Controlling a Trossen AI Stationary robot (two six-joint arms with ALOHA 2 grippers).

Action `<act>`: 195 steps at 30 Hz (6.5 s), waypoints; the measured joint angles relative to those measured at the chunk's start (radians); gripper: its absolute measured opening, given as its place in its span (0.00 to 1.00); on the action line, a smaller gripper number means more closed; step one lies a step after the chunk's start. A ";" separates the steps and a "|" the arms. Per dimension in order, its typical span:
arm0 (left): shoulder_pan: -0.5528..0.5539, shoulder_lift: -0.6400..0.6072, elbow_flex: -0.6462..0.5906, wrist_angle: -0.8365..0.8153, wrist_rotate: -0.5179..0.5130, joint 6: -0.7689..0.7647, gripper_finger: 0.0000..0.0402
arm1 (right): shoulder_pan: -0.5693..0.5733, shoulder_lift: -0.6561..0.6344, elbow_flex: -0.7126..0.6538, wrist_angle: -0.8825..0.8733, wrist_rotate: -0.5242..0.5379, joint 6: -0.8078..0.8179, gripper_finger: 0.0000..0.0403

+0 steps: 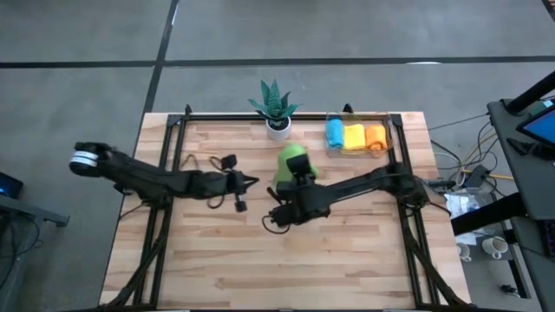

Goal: Roll microfiber towels into tight, uniform cylinder then place into a basket
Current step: Roll the green microfiber cloth

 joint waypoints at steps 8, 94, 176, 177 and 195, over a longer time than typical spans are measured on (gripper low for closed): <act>0.046 0.346 0.046 0.449 -0.004 -0.018 0.00 | -0.001 -0.145 -0.076 0.008 -0.002 0.098 0.02; 0.131 0.454 -0.066 0.547 -0.090 0.014 0.00 | -0.034 -0.133 -0.667 1.267 -0.687 -0.145 0.19; 0.100 0.521 0.264 0.048 -0.139 0.636 0.00 | -0.081 -0.510 -1.127 1.485 -0.904 -0.078 0.46; 0.094 0.500 0.266 0.040 -0.144 0.627 0.00 | -0.088 -0.510 -1.129 1.485 -0.885 -0.078 0.46; 0.021 0.581 0.229 0.100 0.134 0.164 0.00 | -0.233 -0.483 -1.175 1.644 -0.903 -0.067 0.42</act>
